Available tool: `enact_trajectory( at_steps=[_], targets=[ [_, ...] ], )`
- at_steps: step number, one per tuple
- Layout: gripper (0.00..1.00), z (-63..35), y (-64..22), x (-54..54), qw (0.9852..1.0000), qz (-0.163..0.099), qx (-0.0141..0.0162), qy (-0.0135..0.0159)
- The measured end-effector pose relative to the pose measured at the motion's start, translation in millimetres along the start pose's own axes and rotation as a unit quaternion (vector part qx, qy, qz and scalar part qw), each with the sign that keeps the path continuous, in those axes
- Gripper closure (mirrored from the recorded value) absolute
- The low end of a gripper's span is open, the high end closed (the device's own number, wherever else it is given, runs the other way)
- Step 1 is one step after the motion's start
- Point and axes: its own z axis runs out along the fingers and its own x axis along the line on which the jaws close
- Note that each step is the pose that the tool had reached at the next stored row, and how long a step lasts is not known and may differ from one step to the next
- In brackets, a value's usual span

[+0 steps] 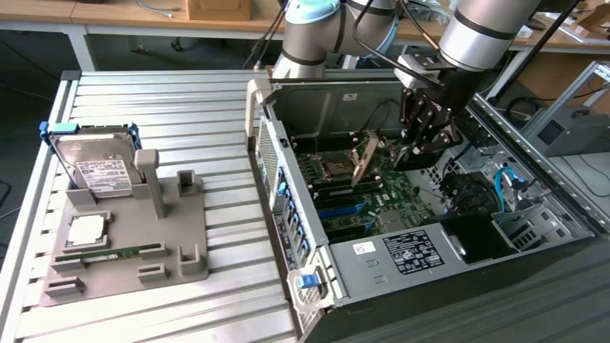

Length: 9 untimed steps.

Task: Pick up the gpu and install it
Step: 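Insert the gpu into the slot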

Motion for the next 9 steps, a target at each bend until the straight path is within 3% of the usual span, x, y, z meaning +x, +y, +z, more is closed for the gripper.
enact_trajectory(
  at_steps=[9],
  targets=[
    [0.73, 4.2, -0.1, 0.7, 1.0, 0.0, 0.0, 0.002]
  ],
)
